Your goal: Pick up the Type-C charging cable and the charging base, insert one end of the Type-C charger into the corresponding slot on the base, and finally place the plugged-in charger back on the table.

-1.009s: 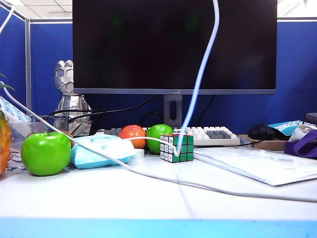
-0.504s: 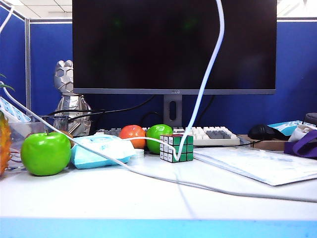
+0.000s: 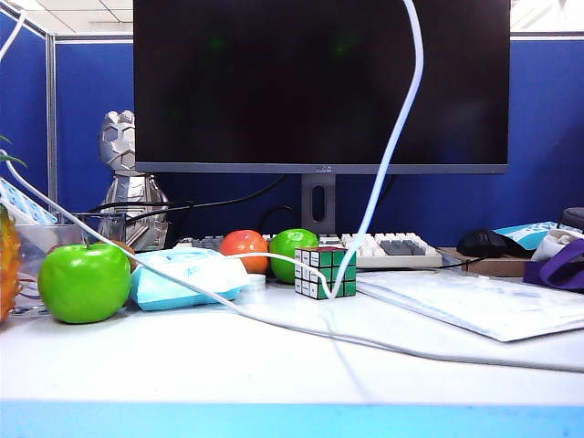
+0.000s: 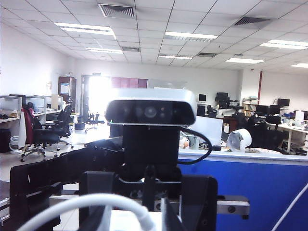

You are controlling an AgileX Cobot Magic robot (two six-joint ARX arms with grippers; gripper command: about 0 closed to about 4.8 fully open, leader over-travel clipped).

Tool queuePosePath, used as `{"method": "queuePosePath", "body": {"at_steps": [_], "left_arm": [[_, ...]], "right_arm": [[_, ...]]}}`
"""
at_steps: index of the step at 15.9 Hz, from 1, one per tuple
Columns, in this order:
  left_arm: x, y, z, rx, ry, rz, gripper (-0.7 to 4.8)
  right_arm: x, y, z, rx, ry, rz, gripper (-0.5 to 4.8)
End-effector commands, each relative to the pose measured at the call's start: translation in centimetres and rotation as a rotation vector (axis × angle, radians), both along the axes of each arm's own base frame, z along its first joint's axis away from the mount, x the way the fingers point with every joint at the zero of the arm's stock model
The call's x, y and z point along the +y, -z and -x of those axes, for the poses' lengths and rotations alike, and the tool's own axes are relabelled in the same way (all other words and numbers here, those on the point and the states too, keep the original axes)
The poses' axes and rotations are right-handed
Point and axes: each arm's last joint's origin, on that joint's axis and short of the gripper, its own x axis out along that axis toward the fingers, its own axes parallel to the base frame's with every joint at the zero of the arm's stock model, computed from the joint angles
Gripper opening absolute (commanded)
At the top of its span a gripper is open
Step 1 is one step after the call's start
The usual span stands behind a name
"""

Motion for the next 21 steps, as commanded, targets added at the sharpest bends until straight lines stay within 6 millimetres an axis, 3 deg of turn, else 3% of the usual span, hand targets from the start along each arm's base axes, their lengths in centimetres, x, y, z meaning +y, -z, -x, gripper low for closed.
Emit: {"method": "queuePosePath", "body": {"at_steps": [1, 8, 11, 21], "left_arm": [[0.2, -0.4, 0.3, -0.022, 0.004, 0.015, -0.06], [0.2, -0.3, 0.3, -0.015, 0.004, 0.010, -0.06], [0.2, -0.4, 0.3, -0.017, 0.004, 0.012, -0.06], [0.2, -0.7, 0.3, -0.049, 0.004, 0.035, -0.06]], "right_arm": [[-0.1, -0.3, 0.2, -0.019, 0.003, -0.016, 1.02], [-0.2, -0.4, 0.3, -0.029, 0.019, -0.036, 0.82], [-0.1, -0.3, 0.1, -0.030, 0.018, -0.028, -0.02], [1.0, 1.1, -1.2, -0.044, -0.057, 0.088, -0.02]]}}
